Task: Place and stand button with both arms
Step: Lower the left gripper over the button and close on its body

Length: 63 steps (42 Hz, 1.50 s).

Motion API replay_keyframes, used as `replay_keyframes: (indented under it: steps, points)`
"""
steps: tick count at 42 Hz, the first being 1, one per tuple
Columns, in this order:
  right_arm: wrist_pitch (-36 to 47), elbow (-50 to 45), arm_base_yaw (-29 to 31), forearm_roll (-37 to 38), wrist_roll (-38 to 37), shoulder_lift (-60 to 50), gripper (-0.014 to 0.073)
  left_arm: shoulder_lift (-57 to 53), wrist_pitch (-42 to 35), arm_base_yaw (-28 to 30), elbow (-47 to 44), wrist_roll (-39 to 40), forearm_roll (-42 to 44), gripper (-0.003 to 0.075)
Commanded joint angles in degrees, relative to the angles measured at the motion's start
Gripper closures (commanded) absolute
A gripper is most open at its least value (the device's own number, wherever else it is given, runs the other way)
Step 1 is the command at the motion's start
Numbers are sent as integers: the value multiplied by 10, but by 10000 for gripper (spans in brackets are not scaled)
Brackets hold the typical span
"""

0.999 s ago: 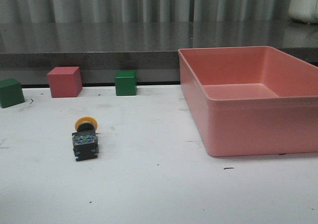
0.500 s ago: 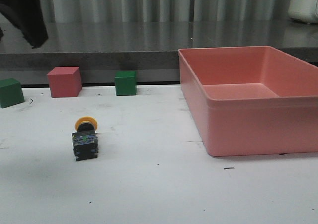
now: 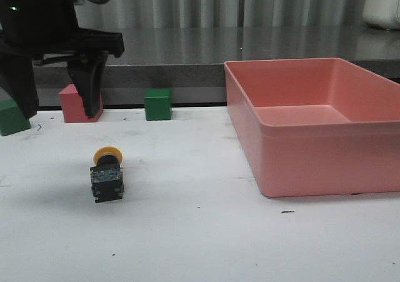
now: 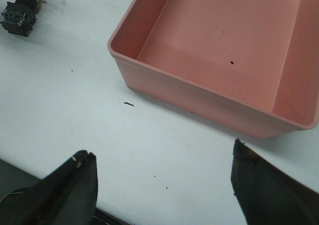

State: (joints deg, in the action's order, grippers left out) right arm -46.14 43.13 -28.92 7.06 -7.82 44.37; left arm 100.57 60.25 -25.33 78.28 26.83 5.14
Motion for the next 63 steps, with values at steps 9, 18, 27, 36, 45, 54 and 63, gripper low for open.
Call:
replay_keyframes:
  steps: [9, 18, 27, 36, 45, 54, 63]
  points:
    - [27, 15, 4, 4, 3, -4, 20, 33, -78, -4, 21, 42, -34, 152]
    - [27, 15, 4, 4, 3, -4, 20, 62, -124, -4, 22, 59, -60, 152]
    - [27, 15, 4, 4, 3, -4, 20, 98, -138, -4, 53, 73, -60, 153]
    - [27, 15, 4, 4, 3, -4, 20, 130, -121, -4, 77, 74, -59, 153]
    - [27, 15, 4, 4, 3, -4, 20, 143, -120, -3, 77, 74, -58, 153]
    - [27, 15, 4, 4, 3, -4, 20, 155, -115, -2, 77, 75, -62, 154]
    - [27, 15, 4, 4, 3, -4, 20, 159, -110, -2, 77, 75, -62, 283]
